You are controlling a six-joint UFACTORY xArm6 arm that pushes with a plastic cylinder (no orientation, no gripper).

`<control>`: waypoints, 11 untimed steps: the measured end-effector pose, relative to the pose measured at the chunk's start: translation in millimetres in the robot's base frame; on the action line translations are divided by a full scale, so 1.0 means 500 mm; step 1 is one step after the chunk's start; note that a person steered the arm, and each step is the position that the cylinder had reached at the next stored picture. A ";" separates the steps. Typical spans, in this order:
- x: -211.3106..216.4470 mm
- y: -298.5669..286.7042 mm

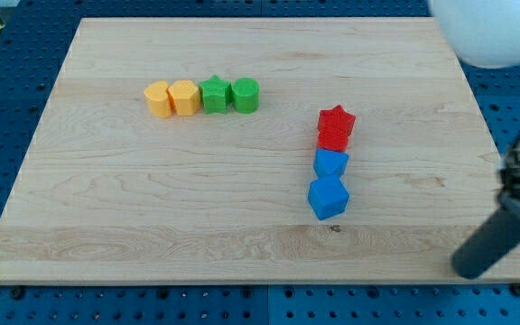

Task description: Move the blue blocks towards top

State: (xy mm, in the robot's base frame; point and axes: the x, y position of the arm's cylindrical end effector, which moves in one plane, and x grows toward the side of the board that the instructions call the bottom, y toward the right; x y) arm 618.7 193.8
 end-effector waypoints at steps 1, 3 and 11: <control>-0.002 -0.140; -0.127 -0.254; -0.255 -0.375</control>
